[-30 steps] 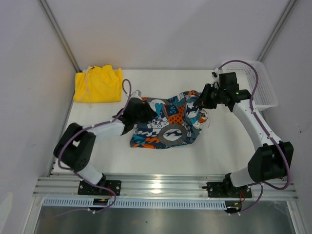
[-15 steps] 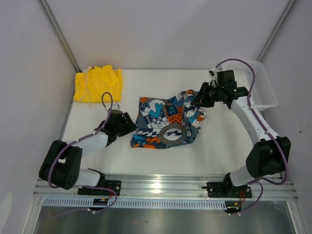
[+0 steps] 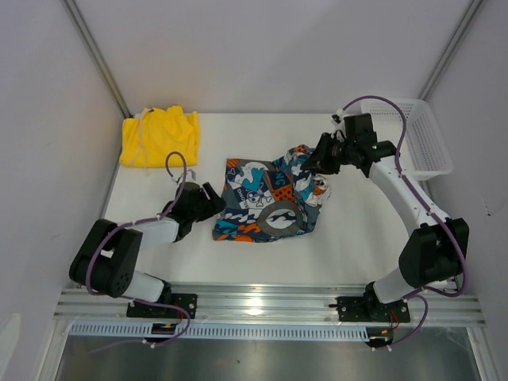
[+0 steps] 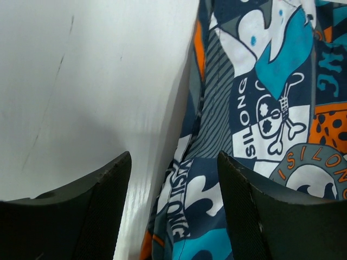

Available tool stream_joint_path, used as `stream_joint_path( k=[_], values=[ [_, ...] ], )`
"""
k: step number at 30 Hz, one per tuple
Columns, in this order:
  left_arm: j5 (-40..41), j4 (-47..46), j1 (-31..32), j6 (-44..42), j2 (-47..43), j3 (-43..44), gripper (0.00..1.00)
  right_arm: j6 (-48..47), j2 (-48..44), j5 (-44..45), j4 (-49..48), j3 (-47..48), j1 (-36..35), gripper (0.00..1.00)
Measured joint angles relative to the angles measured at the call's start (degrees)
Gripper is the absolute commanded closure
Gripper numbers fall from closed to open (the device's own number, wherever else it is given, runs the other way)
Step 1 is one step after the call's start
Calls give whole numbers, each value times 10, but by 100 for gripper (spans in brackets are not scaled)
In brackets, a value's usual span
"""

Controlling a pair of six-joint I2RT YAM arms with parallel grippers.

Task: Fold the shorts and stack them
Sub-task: Fold the shorts

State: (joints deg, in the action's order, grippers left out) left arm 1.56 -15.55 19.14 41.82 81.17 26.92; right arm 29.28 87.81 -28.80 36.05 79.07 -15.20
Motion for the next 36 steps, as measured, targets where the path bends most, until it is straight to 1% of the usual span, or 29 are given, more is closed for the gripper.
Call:
stream_joint_path(
  k=[8,12,15,19,26,32,36],
  values=[
    [-23,-107,0,21,45,-16,36,54,1,2,-39,1,-27,100],
    [-35,-156,1,35,59,-32,44,75,10,9,-60,2,-52,100],
    [-34,-179,7,45,67,-40,52,92,20,16,-76,2,-68,100],
    [-30,-205,33,57,76,-52,56,125,38,33,-108,2,-92,100],
    [-18,-250,81,78,90,-70,57,164,73,85,-149,9,-143,100],
    [1,-272,103,88,92,-84,57,152,158,151,-119,93,-203,100],
    [23,-252,106,88,66,-95,52,136,204,193,-90,137,-238,100]
  ],
)
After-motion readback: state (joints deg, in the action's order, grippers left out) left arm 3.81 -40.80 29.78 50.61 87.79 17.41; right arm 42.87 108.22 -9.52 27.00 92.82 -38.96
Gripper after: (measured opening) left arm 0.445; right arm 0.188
